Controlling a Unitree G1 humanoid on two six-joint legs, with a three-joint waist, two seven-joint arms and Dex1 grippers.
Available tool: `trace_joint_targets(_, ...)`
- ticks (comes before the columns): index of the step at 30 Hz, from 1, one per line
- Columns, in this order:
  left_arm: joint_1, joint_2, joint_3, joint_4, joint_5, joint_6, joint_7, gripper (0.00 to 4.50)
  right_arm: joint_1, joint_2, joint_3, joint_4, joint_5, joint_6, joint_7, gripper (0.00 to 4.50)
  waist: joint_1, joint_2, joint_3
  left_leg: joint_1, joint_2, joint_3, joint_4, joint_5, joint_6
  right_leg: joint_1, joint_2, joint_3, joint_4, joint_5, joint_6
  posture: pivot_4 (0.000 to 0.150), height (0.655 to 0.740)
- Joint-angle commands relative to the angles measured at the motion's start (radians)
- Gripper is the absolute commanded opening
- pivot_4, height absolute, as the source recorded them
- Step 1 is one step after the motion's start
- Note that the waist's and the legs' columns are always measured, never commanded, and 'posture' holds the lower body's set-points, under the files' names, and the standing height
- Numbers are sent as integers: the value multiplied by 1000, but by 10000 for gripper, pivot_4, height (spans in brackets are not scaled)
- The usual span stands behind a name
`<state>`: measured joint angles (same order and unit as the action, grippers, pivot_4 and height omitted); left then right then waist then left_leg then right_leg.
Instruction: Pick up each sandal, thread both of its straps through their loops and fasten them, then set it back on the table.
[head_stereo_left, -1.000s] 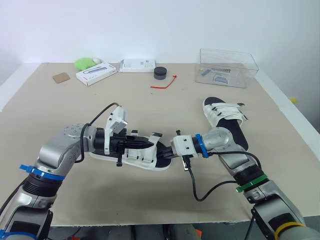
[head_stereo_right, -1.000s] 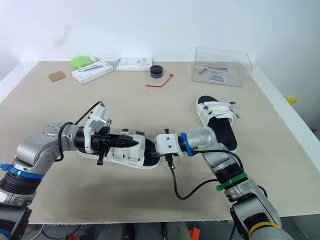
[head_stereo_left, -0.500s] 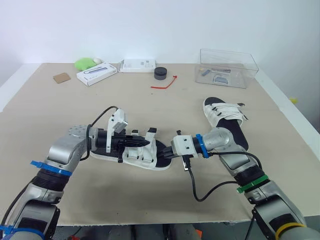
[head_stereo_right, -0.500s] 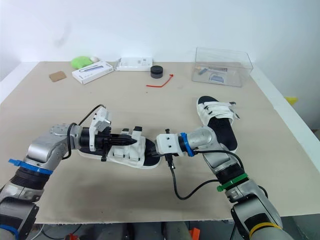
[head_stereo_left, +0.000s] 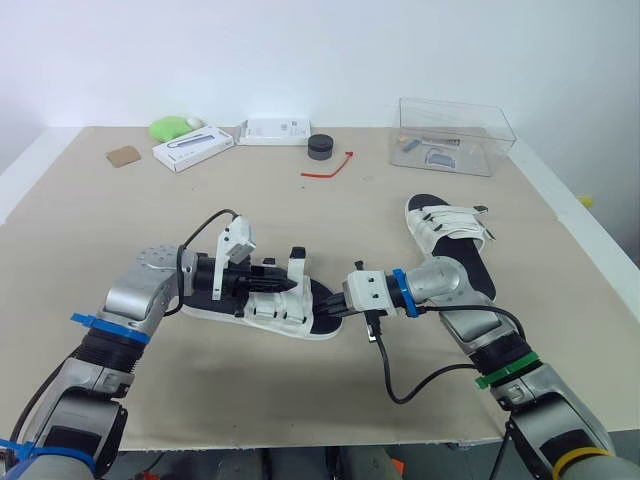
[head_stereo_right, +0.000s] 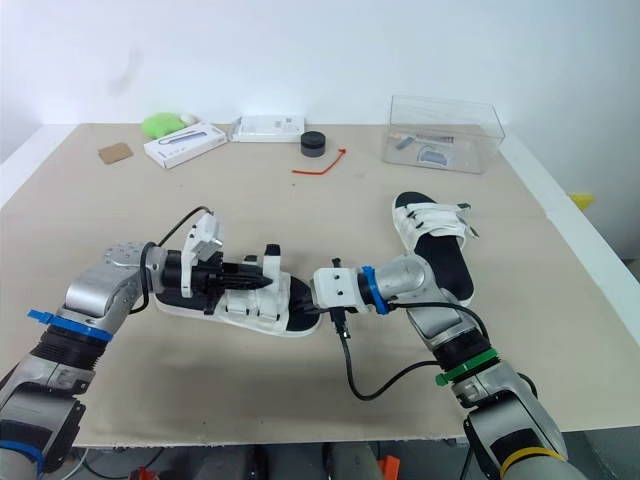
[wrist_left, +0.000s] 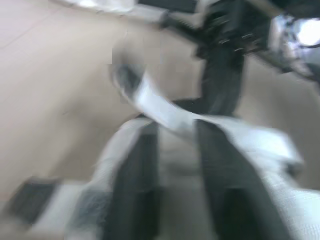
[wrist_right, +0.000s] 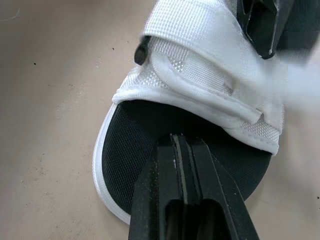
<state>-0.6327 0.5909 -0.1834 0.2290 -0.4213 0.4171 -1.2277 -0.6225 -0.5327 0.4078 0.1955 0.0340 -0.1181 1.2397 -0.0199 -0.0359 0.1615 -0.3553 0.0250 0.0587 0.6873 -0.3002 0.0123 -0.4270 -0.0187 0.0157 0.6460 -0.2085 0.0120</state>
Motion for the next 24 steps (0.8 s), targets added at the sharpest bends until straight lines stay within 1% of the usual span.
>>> trace_joint_targets(1,-31,16,28,18,41,-49,-1,27575,25,-31,16,26,-47,17,10,0,0,0,0,0,0,0,0,0,0,0,0,0,0,0,0,1500,7400)
trace_joint_targets(2,-37,21,29,25,55,-69,-1,33238,25,-31,17,27,-47,16,10,0,0,0,0,0,0,0,0,0,0,0,0,0,0,0,-1,1500,7400)
trace_joint_targets(3,-45,26,34,31,60,-78,-5,36674,24,-30,17,28,-48,15,10,0,0,0,0,-1,0,0,0,0,0,0,0,0,0,0,-1,1500,7400)
trace_joint_targets(6,-93,42,68,48,47,-83,-22,36674,24,-29,17,31,-49,11,9,0,0,0,0,-1,0,0,0,-1,1,0,-1,0,0,2,-4,1500,7400)
trace_joint_targets(9,-139,32,99,12,11,-44,-23,36674,25,-30,17,32,-50,9,8,0,0,0,0,-1,0,0,0,-1,1,-1,-1,0,0,2,-4,1500,7400)
trace_joint_targets(15,-124,-22,65,-111,-38,41,-47,36674,21,-29,16,38,-52,6,5,0,0,0,0,-2,-1,0,0,-1,1,-1,-1,0,0,1,-3,1500,7400)
trace_joint_targets(16,-120,-31,59,-111,-40,52,-50,31225,19,-29,16,40,-53,6,5,0,0,0,0,-2,-1,0,0,-1,1,-1,-1,0,0,1,-3,1500,7400)
trace_joint_targets(17,-118,-36,43,-92,-28,52,-65,28447,17,-29,16,41,-53,5,5,0,0,0,0,-2,-1,0,0,-1,1,-1,-1,0,0,2,-3,1500,7400)
trace_joint_targets(18,-119,-39,24,-68,-19,58,-87,24372,16,-29,16,43,-54,4,4,0,-1,0,0,-1,-1,0,0,-1,1,-1,-1,0,0,2,-3,1500,7400)
trace_joint_targets(19,-126,-41,11,-43,-19,75,-107,18947,14,-28,16,45,-54,4,4,0,0,0,0,-1,-1,0,0,-1,1,-1,-1,0,0,1,-2,1500,7400)
trace_joint_targets(22,-179,-42,-30,63,-23,168,-181,4742,6,-25,14,48,-54,6,-4,0,0,0,0,-1,-1,0,0,-1,1,0,0,0,0,0,0,1500,7400)
trace_joint_targets(23,-197,-42,-40,95,-18,190,-199,1467,5,-24,13,49,-54,7,-6,0,0,0,0,-1,-1,0,0,-1,1,0,0,-1,0,0,0,1500,7400)
trace_joint_targets(24,-218,-43,-50,133,-12,210,-218,1467,5,-24,13,48,-54,8,-9,0,0,-1,0,-1,-1,-1,1,-1,1,-1,0,-1,0,0,0,1500,7400)
